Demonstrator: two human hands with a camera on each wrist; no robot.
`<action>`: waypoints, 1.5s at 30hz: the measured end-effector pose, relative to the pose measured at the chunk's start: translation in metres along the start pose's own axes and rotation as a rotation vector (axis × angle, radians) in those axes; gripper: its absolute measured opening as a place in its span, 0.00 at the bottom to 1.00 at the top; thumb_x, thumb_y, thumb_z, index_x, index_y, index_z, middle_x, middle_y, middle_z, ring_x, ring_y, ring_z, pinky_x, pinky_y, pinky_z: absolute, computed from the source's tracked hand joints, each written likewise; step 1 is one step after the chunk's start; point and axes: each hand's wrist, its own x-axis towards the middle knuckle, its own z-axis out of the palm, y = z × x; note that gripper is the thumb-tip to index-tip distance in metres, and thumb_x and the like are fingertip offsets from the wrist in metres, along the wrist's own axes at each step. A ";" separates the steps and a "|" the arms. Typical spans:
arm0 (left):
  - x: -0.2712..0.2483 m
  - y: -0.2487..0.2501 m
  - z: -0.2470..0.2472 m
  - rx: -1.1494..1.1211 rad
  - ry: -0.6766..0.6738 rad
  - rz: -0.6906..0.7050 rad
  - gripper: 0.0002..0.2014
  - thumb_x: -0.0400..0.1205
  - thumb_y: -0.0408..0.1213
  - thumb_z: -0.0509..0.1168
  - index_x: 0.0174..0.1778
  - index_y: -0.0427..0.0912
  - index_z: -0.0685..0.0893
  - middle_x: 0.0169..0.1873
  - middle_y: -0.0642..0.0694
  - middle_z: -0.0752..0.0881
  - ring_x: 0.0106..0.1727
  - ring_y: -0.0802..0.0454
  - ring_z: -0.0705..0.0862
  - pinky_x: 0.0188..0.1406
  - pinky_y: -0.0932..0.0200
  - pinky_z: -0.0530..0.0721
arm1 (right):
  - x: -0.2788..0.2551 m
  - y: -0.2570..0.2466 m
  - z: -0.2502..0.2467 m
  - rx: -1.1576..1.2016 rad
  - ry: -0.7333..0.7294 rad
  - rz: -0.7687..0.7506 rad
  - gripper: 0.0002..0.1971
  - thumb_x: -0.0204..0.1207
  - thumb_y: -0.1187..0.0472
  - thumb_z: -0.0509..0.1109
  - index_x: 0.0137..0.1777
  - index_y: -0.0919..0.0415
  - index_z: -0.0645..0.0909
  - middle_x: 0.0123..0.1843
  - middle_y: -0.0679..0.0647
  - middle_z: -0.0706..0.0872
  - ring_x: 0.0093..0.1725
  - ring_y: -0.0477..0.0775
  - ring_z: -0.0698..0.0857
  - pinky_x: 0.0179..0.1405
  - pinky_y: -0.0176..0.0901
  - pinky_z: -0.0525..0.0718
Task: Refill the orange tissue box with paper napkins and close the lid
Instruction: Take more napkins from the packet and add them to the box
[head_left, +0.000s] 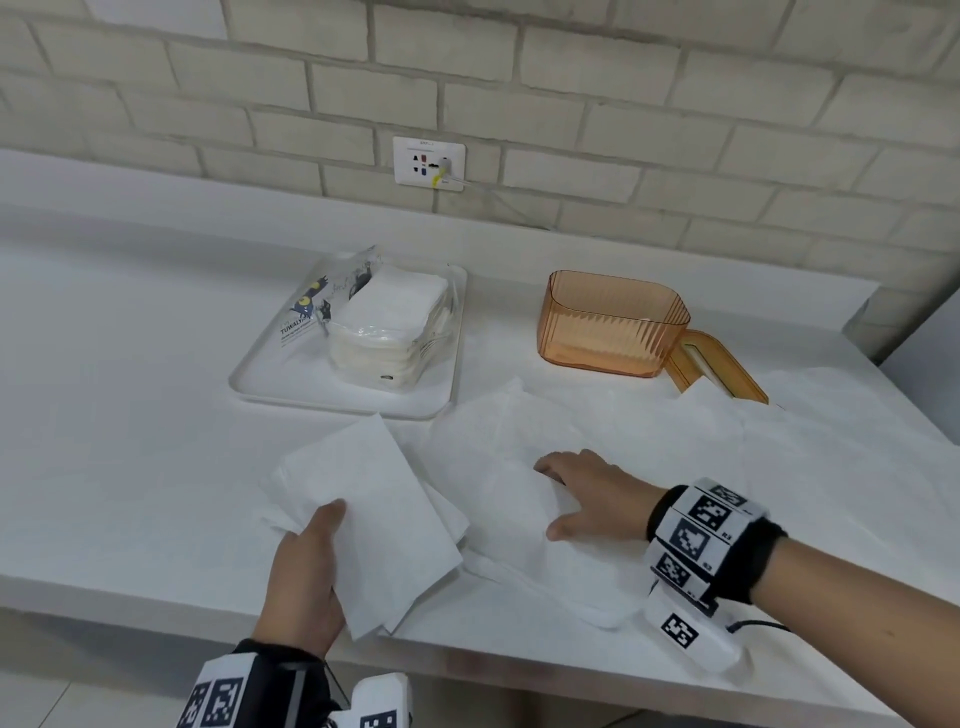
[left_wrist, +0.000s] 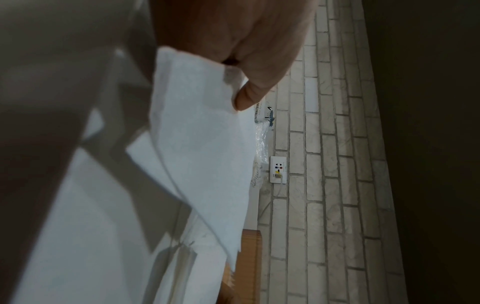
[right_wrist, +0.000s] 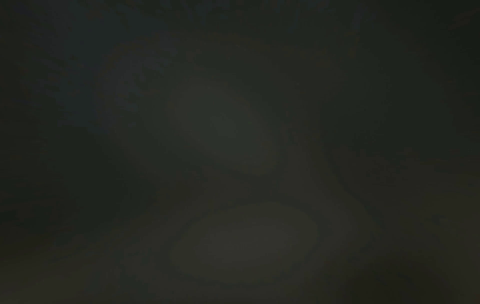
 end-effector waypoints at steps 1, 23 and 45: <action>0.000 0.000 0.000 0.001 -0.004 0.003 0.16 0.85 0.36 0.60 0.67 0.37 0.78 0.59 0.39 0.86 0.56 0.42 0.84 0.48 0.50 0.80 | 0.000 0.001 0.001 0.024 0.000 0.029 0.34 0.71 0.46 0.72 0.74 0.52 0.63 0.67 0.52 0.71 0.69 0.54 0.69 0.72 0.52 0.70; -0.001 -0.002 -0.003 -0.038 0.029 0.027 0.14 0.85 0.36 0.60 0.65 0.38 0.79 0.58 0.39 0.86 0.55 0.41 0.85 0.48 0.50 0.81 | 0.042 -0.038 -0.061 -0.548 -0.187 -0.170 0.23 0.82 0.53 0.61 0.75 0.60 0.67 0.75 0.54 0.64 0.73 0.58 0.63 0.69 0.53 0.71; 0.000 -0.003 0.015 0.047 0.011 -0.013 0.10 0.85 0.42 0.59 0.56 0.41 0.81 0.51 0.41 0.87 0.52 0.40 0.85 0.53 0.46 0.81 | -0.004 -0.051 -0.104 0.869 0.348 -0.288 0.14 0.80 0.61 0.64 0.64 0.65 0.76 0.56 0.55 0.87 0.52 0.53 0.87 0.47 0.38 0.86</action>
